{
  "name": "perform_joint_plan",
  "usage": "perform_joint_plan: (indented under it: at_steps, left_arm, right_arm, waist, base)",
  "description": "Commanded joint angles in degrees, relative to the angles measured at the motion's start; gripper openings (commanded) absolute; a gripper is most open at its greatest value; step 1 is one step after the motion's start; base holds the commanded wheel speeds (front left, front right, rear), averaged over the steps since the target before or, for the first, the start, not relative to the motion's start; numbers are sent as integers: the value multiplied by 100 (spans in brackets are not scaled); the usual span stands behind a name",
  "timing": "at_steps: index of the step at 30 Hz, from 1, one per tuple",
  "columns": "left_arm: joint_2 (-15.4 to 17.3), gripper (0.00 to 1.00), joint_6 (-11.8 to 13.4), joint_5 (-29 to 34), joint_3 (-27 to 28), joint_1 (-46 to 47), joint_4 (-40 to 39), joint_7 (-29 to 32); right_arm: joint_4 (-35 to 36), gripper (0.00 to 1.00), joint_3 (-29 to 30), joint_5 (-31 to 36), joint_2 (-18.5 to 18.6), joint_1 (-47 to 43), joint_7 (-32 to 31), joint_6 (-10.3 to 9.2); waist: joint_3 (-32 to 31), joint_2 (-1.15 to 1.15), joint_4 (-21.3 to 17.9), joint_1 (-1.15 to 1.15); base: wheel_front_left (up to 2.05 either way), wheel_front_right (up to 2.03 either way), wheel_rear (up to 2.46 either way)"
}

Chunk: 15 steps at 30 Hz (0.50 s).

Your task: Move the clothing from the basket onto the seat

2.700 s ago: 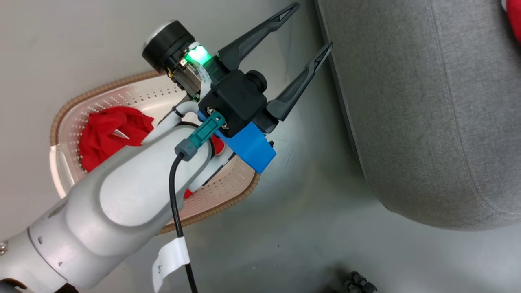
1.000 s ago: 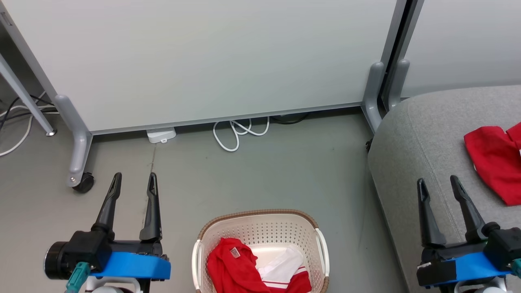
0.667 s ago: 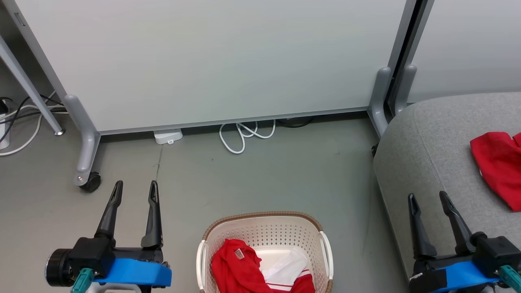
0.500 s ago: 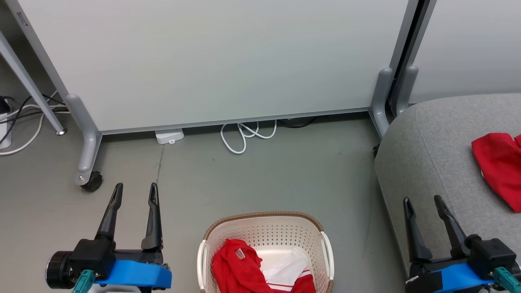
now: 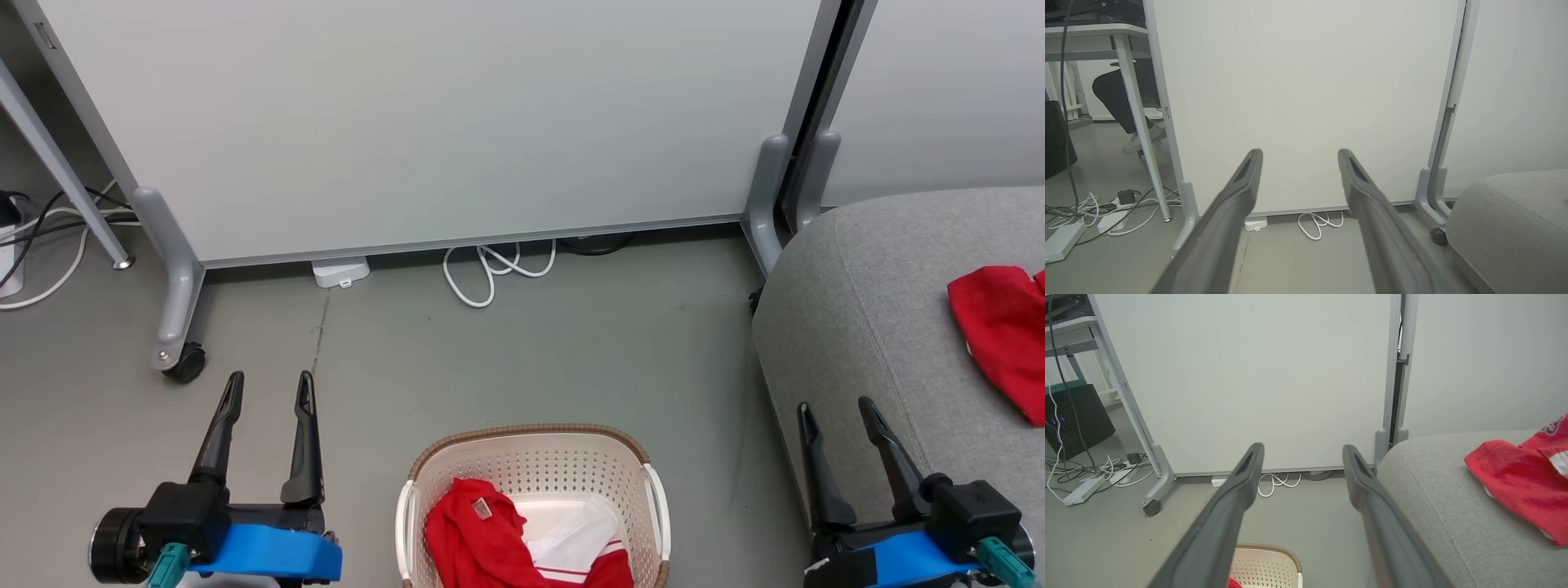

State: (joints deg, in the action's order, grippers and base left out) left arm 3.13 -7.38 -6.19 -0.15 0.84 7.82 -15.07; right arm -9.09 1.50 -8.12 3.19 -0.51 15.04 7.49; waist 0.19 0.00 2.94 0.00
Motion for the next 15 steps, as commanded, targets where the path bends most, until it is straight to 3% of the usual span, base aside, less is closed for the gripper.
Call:
perform_joint_plan:
  at_steps: [1,5,15]
  left_arm:
    - [-15,100,-13,17,31,-10,9,-15]
    - [2,100,-14,-19,-163,96,84,-15]
    - [457,100,-14,-241,-1257,1181,669,-15]
  right_arm:
    - [-10,100,-20,34,-19,-47,22,0]
    - [-12,100,-39,22,-24,-20,22,0]
    - [117,100,-92,58,27,341,23,0]
  waist:
    - [-2,0,-4,0]
    - [9,0,-13,0]
    - [379,0,-204,0]
  base:
    - [0,0,0]
    - [0,0,0]
    - [0,0,0]
